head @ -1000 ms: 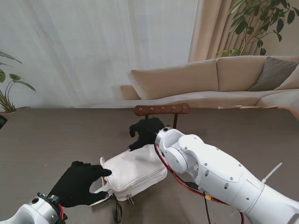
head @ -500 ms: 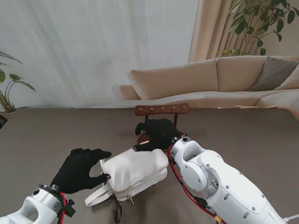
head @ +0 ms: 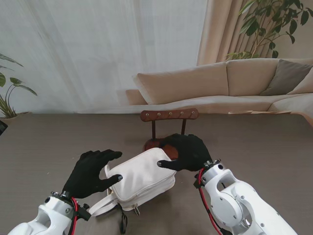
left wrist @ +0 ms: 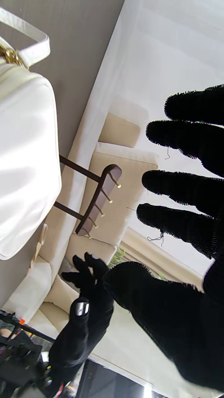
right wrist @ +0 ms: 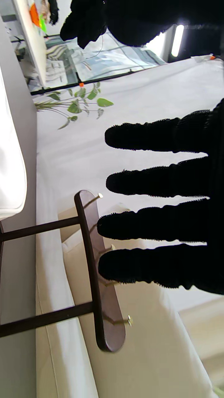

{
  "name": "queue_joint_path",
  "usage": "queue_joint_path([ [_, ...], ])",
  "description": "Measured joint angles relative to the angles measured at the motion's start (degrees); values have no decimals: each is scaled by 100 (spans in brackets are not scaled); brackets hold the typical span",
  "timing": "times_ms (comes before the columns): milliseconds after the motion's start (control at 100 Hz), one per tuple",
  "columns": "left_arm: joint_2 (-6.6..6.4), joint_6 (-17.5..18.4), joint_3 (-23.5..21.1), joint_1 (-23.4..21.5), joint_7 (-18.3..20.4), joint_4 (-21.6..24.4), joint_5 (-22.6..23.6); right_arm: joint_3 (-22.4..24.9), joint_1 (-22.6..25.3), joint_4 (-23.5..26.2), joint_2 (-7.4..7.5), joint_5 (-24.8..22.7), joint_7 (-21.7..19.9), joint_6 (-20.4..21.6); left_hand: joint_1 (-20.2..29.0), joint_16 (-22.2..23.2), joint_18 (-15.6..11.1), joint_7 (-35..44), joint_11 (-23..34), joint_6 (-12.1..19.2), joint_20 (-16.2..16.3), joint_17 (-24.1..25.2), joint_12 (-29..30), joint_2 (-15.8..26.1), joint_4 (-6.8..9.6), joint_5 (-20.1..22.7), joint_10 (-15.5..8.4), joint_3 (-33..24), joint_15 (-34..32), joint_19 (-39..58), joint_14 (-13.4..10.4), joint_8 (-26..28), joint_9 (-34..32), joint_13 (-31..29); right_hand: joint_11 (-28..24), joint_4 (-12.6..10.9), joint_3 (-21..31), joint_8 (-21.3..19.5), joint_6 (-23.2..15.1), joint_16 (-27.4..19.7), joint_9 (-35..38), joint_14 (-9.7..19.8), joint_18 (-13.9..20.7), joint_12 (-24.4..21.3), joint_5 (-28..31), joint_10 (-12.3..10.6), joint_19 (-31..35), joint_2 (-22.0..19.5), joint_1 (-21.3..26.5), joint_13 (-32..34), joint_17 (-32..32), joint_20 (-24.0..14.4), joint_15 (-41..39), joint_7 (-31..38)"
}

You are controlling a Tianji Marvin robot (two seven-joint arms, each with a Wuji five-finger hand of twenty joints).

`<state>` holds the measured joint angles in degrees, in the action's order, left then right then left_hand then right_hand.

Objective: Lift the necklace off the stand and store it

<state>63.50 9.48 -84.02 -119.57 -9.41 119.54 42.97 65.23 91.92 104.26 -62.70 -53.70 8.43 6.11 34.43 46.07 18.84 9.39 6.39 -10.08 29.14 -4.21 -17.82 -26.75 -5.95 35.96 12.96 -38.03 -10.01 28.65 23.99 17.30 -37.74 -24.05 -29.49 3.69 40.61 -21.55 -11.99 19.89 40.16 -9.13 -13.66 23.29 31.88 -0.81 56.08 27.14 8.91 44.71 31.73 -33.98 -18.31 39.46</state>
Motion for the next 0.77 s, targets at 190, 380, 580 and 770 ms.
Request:
queue_joint_path([
  [190,61,64,133,25,-343,-138,-128,381,574,13,-16,104,468,179,3,-165,7,-7,0,-35,-2,-76,3,0,0,-10,13,57,0,-318,52,-2,2,1,83,-2,43,0,-4,-17,3,0,-54,0,184,0,-110,88,257,-2,0,0,70,-66],
  [380,104,135,167,24,-451,-208,-206,648,834,-59,-40,-85,598,305,5,-286,42,-8,0,-49,-2,-196,5,0,0,-10,34,57,0,-552,55,-2,2,1,215,-4,10,0,-4,-19,146,-1,-66,-5,282,0,-191,143,401,-2,0,0,131,-189],
  [580,122,131,167,-7,-535,-208,-204,739,939,-58,-33,-57,861,386,6,-345,70,-9,0,-54,65,-375,6,0,0,-10,47,59,0,-1022,59,-2,2,1,215,-63,10,0,-4,-19,146,6,-66,-5,282,0,-194,143,401,-2,0,0,141,-193],
  [770,121,121,231,76,-468,-232,-327,726,939,-58,-36,16,884,417,65,-361,135,-10,0,-84,213,-422,7,0,26,-10,61,123,0,-1184,62,-2,2,1,215,-63,10,0,-4,-19,146,11,-66,-5,282,0,-196,143,401,-2,0,0,141,-196],
])
